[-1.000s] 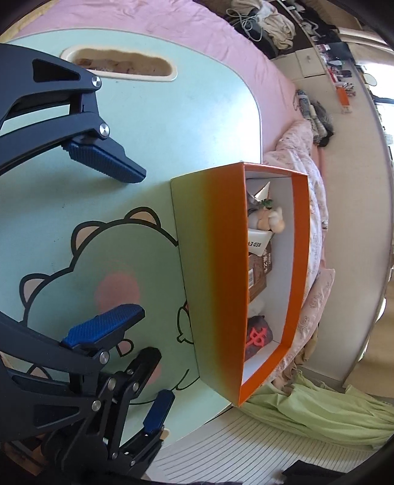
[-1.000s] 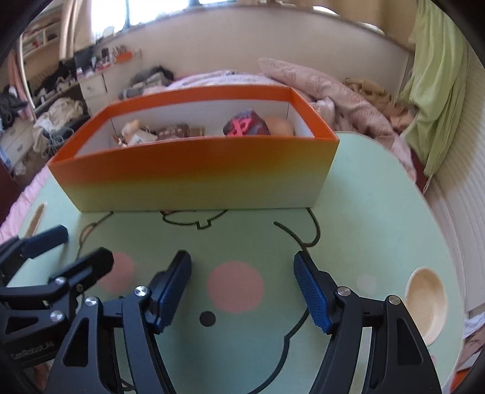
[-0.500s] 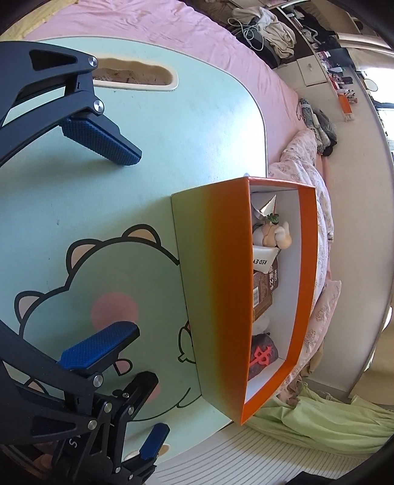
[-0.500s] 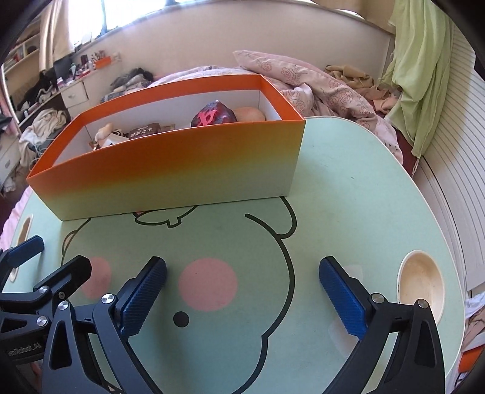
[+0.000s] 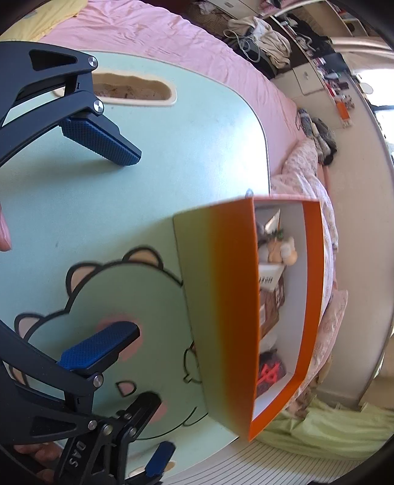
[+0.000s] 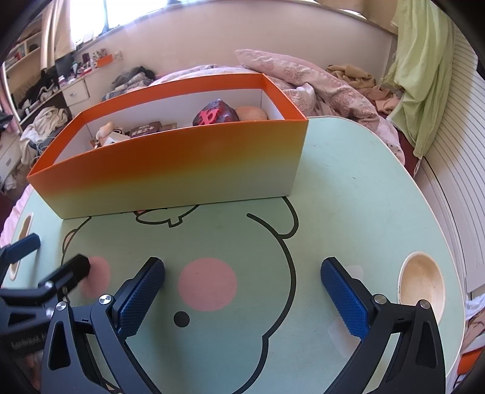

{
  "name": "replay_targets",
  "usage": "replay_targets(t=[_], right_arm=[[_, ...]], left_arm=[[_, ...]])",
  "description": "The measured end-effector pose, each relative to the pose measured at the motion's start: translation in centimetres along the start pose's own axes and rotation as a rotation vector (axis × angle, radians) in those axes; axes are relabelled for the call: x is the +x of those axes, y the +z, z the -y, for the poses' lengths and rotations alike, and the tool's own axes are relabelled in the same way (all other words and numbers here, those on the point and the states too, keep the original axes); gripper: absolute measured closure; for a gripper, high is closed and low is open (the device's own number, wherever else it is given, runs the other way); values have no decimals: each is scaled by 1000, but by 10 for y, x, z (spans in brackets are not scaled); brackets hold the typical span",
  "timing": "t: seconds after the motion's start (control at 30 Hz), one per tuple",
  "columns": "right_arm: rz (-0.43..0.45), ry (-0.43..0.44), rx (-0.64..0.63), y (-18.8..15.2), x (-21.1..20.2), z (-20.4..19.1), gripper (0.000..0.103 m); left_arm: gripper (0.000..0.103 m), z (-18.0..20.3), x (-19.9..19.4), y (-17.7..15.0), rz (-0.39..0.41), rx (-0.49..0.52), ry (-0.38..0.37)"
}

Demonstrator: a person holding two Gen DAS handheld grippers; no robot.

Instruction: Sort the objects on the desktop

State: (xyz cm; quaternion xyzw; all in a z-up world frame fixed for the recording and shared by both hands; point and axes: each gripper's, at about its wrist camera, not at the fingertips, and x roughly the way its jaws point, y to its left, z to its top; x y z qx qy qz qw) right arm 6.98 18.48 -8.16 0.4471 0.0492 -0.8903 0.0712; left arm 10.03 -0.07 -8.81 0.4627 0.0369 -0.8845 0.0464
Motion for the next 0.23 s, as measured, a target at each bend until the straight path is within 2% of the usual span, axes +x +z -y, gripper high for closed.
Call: replay_targets(t=[0.23], right_arm=[[-19,29,-40,6,5,-2,0]], left_arm=[[0,-1,2,3,0,-22,17]])
